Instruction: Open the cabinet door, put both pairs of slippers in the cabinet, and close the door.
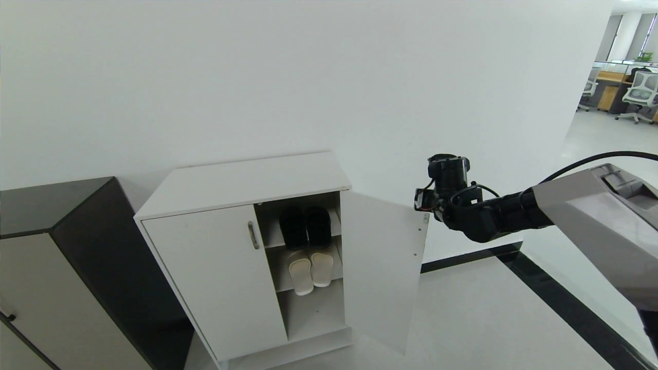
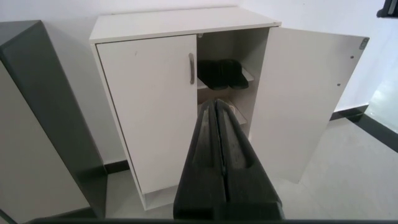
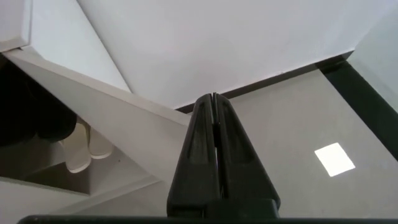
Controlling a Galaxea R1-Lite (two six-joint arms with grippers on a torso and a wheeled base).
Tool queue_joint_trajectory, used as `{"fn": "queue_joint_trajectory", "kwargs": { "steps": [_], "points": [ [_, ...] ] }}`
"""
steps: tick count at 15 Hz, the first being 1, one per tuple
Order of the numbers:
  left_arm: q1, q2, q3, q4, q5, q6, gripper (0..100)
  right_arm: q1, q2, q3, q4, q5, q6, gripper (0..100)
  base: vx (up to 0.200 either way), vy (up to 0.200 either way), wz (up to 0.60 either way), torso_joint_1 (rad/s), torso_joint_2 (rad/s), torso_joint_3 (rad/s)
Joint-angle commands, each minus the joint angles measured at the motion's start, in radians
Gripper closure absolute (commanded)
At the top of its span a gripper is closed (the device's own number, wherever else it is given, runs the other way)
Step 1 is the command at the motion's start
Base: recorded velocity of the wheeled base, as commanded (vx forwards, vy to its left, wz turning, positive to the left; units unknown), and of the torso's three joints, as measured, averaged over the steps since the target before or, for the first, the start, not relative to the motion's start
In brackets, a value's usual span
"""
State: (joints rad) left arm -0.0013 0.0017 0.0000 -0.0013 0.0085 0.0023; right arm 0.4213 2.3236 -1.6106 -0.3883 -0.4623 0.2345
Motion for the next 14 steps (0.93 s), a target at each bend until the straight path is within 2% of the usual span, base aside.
{"fn": "queue_joint_trajectory", "kwargs": {
  "steps": [1,8,14],
  "points": [
    [0.0,0.0,0.0,0.0,0.002,-0.001,100,-0.002,0.066,-0.035,-0.001,0.001,-0.001,100,0.0,0.0,0.0,0.0,0.0,0.0],
    [0.0,0.0,0.0,0.0,0.002,0.001,100,-0.012,0.12,-0.069,0.0,0.001,-0.001,100,0.0,0.0,0.0,0.0,0.0,0.0],
    [0.001,0.0,0.0,0.0,0.002,0.001,100,-0.001,0.103,-0.048,0.008,-0.002,-0.001,100,0.0,0.0,0.0,0.0,0.0,0.0]
  ]
}}
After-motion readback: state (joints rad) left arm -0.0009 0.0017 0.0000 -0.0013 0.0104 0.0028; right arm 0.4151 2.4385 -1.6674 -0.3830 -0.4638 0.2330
